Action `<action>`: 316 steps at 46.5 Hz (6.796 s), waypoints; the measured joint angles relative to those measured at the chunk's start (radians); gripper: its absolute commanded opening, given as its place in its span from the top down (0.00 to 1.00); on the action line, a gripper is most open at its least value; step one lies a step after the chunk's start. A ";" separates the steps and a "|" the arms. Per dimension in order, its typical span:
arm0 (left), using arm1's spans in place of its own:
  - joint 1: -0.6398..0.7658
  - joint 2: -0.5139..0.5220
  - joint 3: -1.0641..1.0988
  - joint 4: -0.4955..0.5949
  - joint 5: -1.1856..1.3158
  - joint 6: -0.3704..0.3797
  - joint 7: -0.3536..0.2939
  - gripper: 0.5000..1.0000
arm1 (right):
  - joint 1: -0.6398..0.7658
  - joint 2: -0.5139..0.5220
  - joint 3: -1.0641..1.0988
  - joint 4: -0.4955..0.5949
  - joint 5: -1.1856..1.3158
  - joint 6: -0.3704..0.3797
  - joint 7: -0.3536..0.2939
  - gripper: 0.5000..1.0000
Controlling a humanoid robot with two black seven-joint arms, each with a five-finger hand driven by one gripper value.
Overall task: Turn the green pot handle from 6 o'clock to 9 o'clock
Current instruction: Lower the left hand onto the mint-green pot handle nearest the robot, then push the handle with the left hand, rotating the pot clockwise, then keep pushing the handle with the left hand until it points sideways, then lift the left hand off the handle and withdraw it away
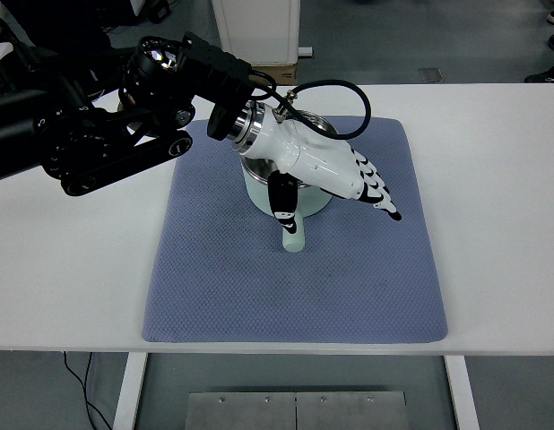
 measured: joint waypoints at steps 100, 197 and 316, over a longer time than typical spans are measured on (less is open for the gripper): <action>0.024 -0.021 0.265 0.018 0.233 0.081 0.000 0.00 | 0.000 0.000 0.000 0.000 0.000 0.000 0.000 0.00; 0.009 0.161 0.298 -0.021 0.235 0.085 0.000 0.00 | 0.000 0.000 0.000 0.000 0.000 0.000 -0.001 0.00; -0.018 0.295 0.311 0.155 0.150 0.151 0.000 0.00 | 0.000 0.000 0.000 0.000 0.000 0.000 -0.001 0.00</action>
